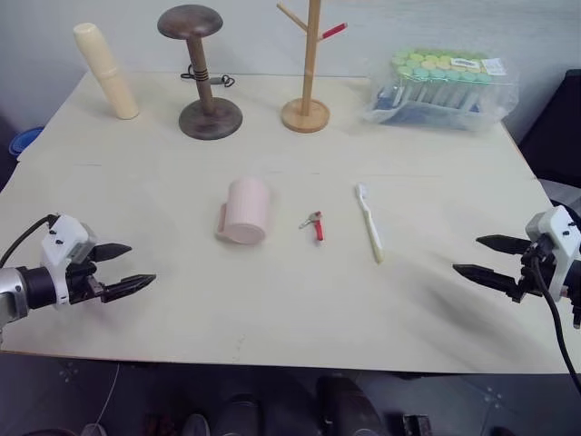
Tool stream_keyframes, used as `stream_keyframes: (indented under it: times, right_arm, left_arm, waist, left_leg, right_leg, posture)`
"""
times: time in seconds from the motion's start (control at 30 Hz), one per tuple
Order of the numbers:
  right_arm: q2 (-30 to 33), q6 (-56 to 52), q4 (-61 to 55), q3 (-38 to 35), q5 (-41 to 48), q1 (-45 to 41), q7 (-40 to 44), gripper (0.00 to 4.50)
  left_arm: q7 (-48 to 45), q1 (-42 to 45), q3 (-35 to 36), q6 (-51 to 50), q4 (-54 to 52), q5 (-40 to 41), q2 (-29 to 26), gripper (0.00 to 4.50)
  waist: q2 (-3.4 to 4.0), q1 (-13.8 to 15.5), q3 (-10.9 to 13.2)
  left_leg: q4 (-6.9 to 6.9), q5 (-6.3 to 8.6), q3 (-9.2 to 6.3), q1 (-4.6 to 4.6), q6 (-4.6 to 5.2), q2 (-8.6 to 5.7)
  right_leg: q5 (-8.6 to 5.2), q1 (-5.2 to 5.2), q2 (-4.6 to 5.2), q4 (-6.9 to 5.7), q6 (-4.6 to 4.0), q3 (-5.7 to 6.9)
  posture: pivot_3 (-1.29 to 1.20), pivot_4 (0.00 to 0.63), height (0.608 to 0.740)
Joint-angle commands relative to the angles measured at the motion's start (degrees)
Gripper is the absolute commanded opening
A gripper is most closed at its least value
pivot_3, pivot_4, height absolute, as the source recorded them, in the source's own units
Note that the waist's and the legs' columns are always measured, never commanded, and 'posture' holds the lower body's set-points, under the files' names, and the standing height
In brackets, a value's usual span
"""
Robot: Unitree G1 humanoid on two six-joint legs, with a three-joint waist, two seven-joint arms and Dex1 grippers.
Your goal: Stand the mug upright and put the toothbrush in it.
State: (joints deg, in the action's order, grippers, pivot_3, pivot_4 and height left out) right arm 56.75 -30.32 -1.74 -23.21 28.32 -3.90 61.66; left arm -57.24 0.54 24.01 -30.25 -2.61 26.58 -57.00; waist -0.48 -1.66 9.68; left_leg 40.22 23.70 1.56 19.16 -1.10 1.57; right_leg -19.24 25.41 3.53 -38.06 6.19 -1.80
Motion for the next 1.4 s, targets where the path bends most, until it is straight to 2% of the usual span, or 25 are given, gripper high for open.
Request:
stream_keyframes:
  times: [0.03,0.4,0.5,0.57,0.63,0.73,0.83,1.03,1.23,1.4]
  right_arm:
    - [-0.05,-0.87,-3.06,-1.23,1.25,-0.19,-0.83,4.47]
    - [0.3,-2.39,-6.56,0.1,1.77,-1.5,-1.96,4.47]
    - [-0.98,-8.87,-13.39,1.12,6.02,-2.5,-5.11,4.47]
    - [-7.15,-17.32,-22.7,5.32,11.4,-6.3,-14.55,4.47]
    - [-13.79,-24.37,-27.94,8.35,14.05,-10.61,-24.05,4.47]
    - [-24.29,-33.36,-31.14,9.83,17.87,-15.35,-36.54,4.47]
    - [-29.04,-35.93,-32.6,16.49,14.12,-17.15,-42.91,4.47]
    - [-35.73,-30.02,-22.37,23.53,6.18,-21.43,-47.16,4.47]
    - [-41.86,-24.06,-14.44,27.41,0.84,-23.87,-47.71,4.47]
    - [-44.81,-17.35,-5.68,30.24,-4.8,-24.87,-47.59,4.47]
  left_arm:
    - [-0.28,-0.64,2.55,-1.26,-3.67,2.18,0.3,4.5]
    - [0.33,1.29,1.37,-3.08,-4.78,3.2,0.47,4.5]
    - [0.4,3.25,1.71,-8.72,-7.88,7.93,0.58,4.5]
    - [-1.89,7.21,1.62,-16.89,-12.0,16.98,-1.24,4.5]
    - [-4.26,10.25,0.78,-21.94,-15.13,22.4,-3.49,4.5]
    - [-7.66,13.35,-1.44,-25.07,-18.0,25.75,-7.15,4.5]
    - [-13.32,14.28,-4.99,-22.43,-19.23,23.61,-11.89,4.5]
    - [-18.07,21.41,-10.29,-20.14,-14.74,21.81,-15.31,4.5]
    - [-18.64,26.97,-13.55,-20.55,-13.75,21.5,-14.36,4.5]
    - [-17.92,27.64,-14.15,-19.89,-13.75,20.58,-13.64,4.5]
  waist:
    - [0.0,-0.01,0.0]
    - [0.0,0.04,0.0]
    - [0.0,0.01,0.0]
    - [-0.07,0.0,-0.04]
    - [-0.31,-0.24,-0.07]
    - [-0.2,-0.45,-0.04]
    - [-0.05,-0.45,-0.05]
    - [-0.05,-0.41,-0.04]
    - [-0.05,-1.8,-0.04]
    - [-0.04,-3.13,-0.04]
  left_leg:
    - [0.0,0.0,0.0,0.0,0.0,0.01]
    - [0.05,0.0,-0.05,0.02,0.0,-0.02]
    - [0.07,0.0,-0.05,0.02,0.0,-0.01]
    - [0.1,0.0,-0.11,0.04,0.0,0.03]
    - [0.24,-0.04,-0.29,0.1,-0.09,0.11]
    - [0.26,-0.06,-0.38,0.14,-0.19,0.08]
    - [0.15,-0.06,-0.39,0.13,-0.19,-0.04]
    - [0.14,-0.11,-0.36,0.15,-0.09,-0.54]
    - [0.04,-0.16,-0.56,0.15,0.0,-0.64]
    - [-0.01,-0.17,-0.75,0.2,0.03,-0.62]
  right_leg:
    - [0.0,0.0,0.0,0.0,0.0,0.0]
    - [0.0,0.0,0.0,-0.01,0.0,-0.02]
    - [0.0,0.0,0.0,-0.03,0.0,-0.03]
    - [0.0,0.0,-0.01,-0.06,0.0,-0.05]
    - [0.0,0.02,-0.03,-0.25,-0.02,-0.02]
    - [0.0,0.07,-0.02,-0.47,-0.09,-0.03]
    - [0.0,0.08,0.05,-0.46,-0.1,-0.01]
    - [-0.01,0.06,-0.12,-0.17,-0.11,0.28]
    - [-0.01,0.08,0.02,-0.6,-0.1,0.67]
    - [0.0,0.06,0.11,-0.6,-0.1,0.83]
  posture:
    - [0.0,0.15,0.74]
    - [0.0,0.15,0.74]
    - [0.0,0.15,0.74]
    - [0.0,0.15,0.74]
    - [0.0,0.15,0.74]
    - [0.0,0.15,0.74]
    - [0.0,0.15,0.74]
    - [0.0,0.15,0.74]
    - [0.0,0.15,0.74]
    - [0.0,0.15,0.74]
